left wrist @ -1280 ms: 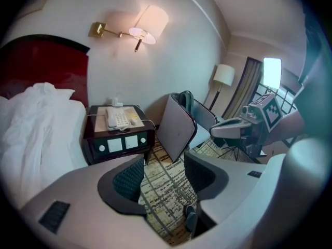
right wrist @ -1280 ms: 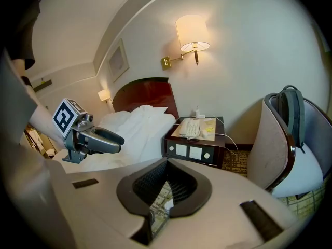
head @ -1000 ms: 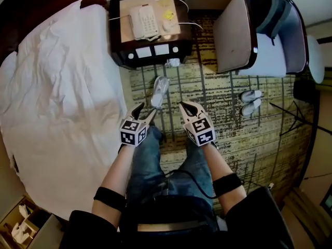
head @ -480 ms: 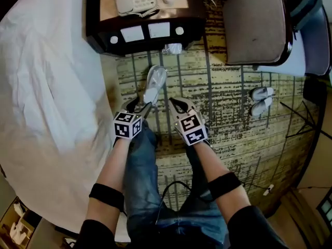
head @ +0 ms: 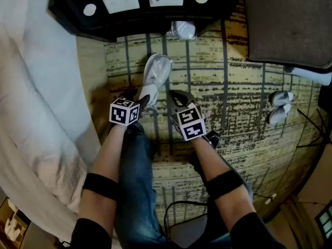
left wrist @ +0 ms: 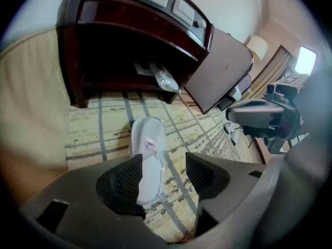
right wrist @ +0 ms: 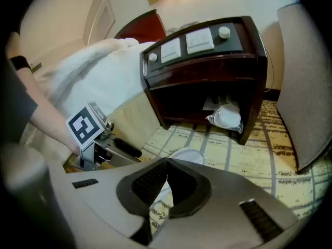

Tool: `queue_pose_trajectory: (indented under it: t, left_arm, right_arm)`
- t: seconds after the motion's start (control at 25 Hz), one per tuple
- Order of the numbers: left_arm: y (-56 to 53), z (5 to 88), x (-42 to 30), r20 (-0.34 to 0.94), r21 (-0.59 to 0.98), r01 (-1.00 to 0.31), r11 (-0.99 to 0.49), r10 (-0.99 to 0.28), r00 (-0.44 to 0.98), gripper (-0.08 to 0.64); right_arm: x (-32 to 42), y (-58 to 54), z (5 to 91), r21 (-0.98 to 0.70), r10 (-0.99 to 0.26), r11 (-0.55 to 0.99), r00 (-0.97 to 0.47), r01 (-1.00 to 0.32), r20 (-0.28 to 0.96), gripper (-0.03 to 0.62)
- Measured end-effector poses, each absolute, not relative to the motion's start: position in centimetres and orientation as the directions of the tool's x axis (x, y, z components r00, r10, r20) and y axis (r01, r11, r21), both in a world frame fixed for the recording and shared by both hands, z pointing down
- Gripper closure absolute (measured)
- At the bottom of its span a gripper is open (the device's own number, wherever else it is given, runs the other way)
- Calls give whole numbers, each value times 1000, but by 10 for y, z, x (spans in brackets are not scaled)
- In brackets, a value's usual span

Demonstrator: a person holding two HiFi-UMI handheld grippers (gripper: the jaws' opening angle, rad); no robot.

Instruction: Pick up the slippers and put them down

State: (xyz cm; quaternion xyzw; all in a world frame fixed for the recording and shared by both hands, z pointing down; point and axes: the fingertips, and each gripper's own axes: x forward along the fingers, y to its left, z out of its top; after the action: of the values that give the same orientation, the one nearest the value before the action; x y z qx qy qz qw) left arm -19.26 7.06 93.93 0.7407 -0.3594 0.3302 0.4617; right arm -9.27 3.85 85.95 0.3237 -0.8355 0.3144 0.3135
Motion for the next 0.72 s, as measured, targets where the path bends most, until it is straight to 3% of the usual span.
queue_pose_trajectory:
  t: [0.4,0.72]
  left_arm:
    - [71,1047,-199,819,490,-800,-345,-133,559,258]
    - [74,1085,-189,780,571,-756,-320,-73,621,245]
  right_arm:
    - [-118,55,977,-338,-307,585,-587,-737,749,591]
    - [-119,55,1023,-330,-293,569,-561,-753,775,591]
